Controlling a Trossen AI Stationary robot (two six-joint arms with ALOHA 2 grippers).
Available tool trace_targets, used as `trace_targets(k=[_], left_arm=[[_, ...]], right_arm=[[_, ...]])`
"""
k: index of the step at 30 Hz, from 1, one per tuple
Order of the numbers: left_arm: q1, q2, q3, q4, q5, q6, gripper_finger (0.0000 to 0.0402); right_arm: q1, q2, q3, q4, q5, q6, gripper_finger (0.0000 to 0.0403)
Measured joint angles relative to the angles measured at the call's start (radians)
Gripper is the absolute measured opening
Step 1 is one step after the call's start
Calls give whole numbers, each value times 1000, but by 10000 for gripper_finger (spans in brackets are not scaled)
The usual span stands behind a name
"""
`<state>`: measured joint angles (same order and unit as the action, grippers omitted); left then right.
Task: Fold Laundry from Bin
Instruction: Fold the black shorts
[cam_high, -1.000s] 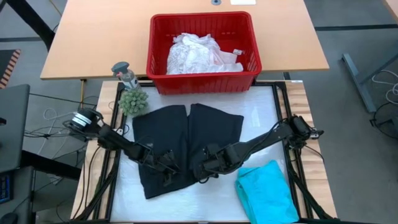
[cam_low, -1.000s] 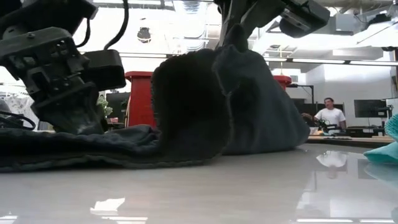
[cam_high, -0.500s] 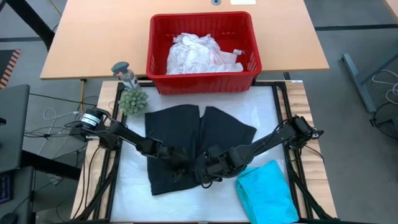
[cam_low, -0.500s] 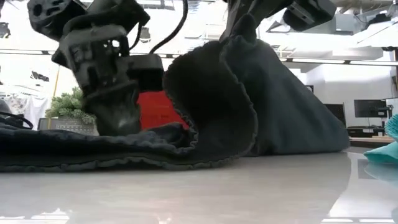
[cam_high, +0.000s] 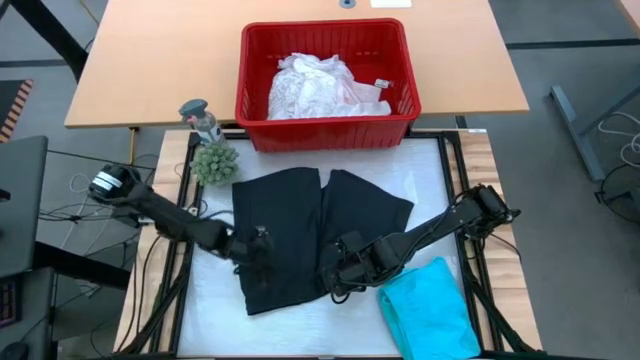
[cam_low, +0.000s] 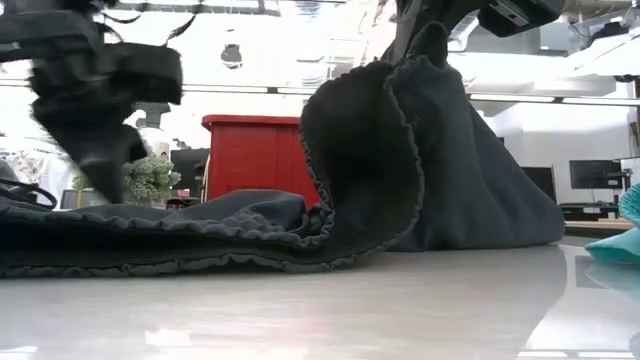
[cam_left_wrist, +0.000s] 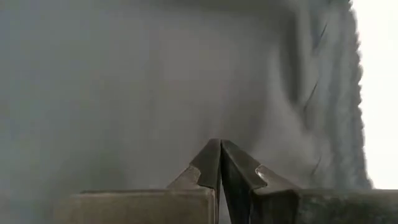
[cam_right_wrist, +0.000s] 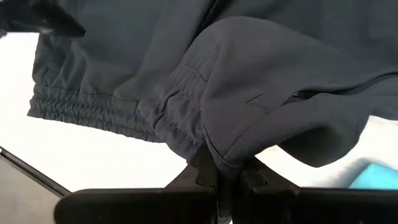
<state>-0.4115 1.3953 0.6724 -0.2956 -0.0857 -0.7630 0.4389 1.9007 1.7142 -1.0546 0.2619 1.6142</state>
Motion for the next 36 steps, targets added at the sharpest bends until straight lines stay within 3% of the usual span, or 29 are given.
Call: trace_targets(k=[5, 12, 18, 28, 36], left_arm=[[-97, 5, -78, 70, -25, -127, 0], [-110, 5, -119, 73, -65, -160, 0], [-83, 11, -168, 158, -65, -148, 0], [60, 13, -169, 191, -59, -11, 0], [120, 13, -169, 212, -31, 49, 0]], right_arm=[[-1, 0, 0, -2, 1, -17, 32], [-1, -4, 0, 18, -7, -27, 32], [0, -15, 39, 57, -3, -92, 32], [-80, -16, 152, 143, -3, -380, 32], [-143, 71, 151, 305, -201, -593, 32]])
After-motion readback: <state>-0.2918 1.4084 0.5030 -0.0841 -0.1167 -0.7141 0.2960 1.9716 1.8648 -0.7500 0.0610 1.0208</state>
